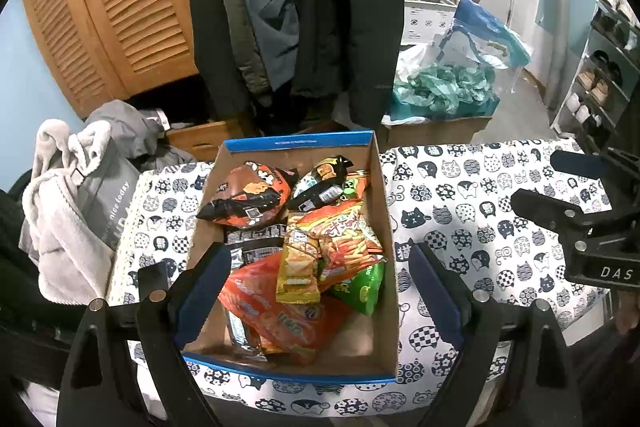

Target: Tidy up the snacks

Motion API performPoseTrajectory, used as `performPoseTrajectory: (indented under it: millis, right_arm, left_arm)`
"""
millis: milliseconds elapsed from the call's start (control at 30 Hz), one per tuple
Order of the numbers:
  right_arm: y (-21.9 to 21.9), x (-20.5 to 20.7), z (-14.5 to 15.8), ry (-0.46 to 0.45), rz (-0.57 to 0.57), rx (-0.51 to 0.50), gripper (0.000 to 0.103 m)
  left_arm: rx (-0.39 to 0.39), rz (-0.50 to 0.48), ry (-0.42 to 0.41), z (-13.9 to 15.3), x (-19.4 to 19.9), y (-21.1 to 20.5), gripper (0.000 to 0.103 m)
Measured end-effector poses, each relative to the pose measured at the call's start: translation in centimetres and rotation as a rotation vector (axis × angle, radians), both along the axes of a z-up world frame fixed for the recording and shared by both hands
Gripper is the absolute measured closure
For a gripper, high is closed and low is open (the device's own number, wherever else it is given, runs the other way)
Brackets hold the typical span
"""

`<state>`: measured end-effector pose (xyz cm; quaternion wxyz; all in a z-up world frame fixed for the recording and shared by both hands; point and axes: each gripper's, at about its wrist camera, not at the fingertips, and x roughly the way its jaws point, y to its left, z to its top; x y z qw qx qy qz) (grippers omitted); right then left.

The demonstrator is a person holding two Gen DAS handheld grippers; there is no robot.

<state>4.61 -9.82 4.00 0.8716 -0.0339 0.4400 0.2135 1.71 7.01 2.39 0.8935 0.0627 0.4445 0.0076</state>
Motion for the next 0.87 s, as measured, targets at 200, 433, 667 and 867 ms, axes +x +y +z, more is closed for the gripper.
performPoseTrajectory:
  millis: [200,433,667,867]
  right_arm:
    - [0.07,-0.03,-0.02,0.002,-0.002,0.001,0.023]
    - [0.13,-0.04,-0.03,0.001,-0.003,0.001,0.023]
    - [0.24,-0.04,-0.06,0.004,-0.002,-0.001,0.023]
    - [0.41,-0.21,-0.17,0.005,0.000,-0.004,0.023]
  left_arm:
    - [0.029,0.008,-0.018,0.18,-0.16,-0.13,0.011]
    - [0.040,0.024,-0.035,0.36,-0.25,0.12,0.011]
    - [0.079,0.020,-0.037,0.11,-0.31,-0.13,0.011]
    - [0.074,0.022,-0.038,0.10,-0.41,-0.07,0.011]
